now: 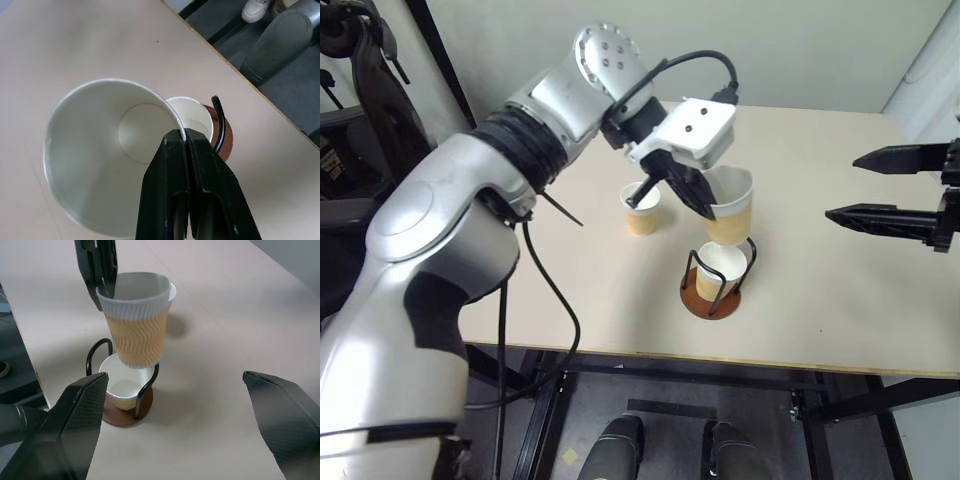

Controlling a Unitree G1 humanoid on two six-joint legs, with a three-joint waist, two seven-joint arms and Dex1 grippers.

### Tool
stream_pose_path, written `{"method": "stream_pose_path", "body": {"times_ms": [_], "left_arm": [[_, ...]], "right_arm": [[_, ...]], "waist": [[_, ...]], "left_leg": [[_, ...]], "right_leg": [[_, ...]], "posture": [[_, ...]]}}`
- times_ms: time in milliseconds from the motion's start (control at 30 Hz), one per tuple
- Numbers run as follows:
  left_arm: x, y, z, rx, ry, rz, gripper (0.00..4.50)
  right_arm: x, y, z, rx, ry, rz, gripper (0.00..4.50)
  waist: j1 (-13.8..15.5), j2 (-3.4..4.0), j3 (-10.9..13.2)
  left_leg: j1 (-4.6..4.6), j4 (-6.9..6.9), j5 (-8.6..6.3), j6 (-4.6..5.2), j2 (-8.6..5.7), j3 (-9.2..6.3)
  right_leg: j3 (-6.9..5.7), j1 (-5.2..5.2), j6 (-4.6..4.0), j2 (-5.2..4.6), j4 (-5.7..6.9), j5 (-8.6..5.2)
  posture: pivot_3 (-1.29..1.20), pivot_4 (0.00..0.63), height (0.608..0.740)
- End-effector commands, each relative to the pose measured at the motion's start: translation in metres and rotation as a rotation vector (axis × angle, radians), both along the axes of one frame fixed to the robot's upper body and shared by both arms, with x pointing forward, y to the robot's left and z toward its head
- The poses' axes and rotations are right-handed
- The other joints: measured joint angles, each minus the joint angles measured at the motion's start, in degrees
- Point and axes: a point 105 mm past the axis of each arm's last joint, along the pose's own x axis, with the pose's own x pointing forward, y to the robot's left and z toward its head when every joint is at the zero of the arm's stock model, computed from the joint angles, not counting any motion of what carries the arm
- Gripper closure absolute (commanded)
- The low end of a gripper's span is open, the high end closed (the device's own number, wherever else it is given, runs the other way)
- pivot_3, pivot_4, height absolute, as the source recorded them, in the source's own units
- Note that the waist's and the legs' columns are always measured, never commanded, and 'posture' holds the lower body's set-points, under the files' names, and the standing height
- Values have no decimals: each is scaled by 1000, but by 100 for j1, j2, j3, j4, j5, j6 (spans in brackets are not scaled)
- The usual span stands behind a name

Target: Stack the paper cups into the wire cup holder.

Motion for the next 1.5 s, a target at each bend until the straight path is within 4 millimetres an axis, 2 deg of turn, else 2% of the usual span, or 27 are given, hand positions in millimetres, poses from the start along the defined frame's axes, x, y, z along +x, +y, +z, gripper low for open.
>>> {"method": "stream_pose_path", "body": {"times_ms": [33, 700, 1000, 1167, 1500], "left_arm": [[-6, -4, 7, 12, -26, -56, 4471], [-3, -11, -24, 83, -31, -112, 4471], [-2, -8, -24, 91, -39, -105, 4471], [-2, -6, -30, 104, -23, -106, 4471], [-1, -14, -38, 101, -8, -111, 4471]], "right_arm": [[-9, -3, 12, -7, -67, -32, 0], [-18, -7, 11, -3, -54, -83, 0], [-17, -8, 11, -7, -58, -87, 0], [-16, -7, 11, -8, -57, -84, 0], [-17, -6, 9, -16, -49, -86, 0]], "waist": [[13, 0, 0], [50, 1, 1], [67, 1, 1], [65, 1, 0], [75, 1, 1]], "left_leg": [[-2, 5, -4, 4, 2, -2], [-2, 84, -59, 47, 2, 56], [-3, 84, -64, 54, 0, 63], [-3, 84, -66, 59, -4, 73], [-6, 85, -71, 79, -34, 76]], "right_leg": [[5, 1, 5, -8, -2, -1], [20, 19, 60, -29, -7, -5], [19, 19, 72, -49, -10, -5], [15, 20, 80, -50, -19, -2], [12, 28, 110, -90, -34, 20]], "posture": [[0, 150, 740], [0, 150, 740], [0, 150, 740], [0, 150, 740], [0, 150, 740]]}}
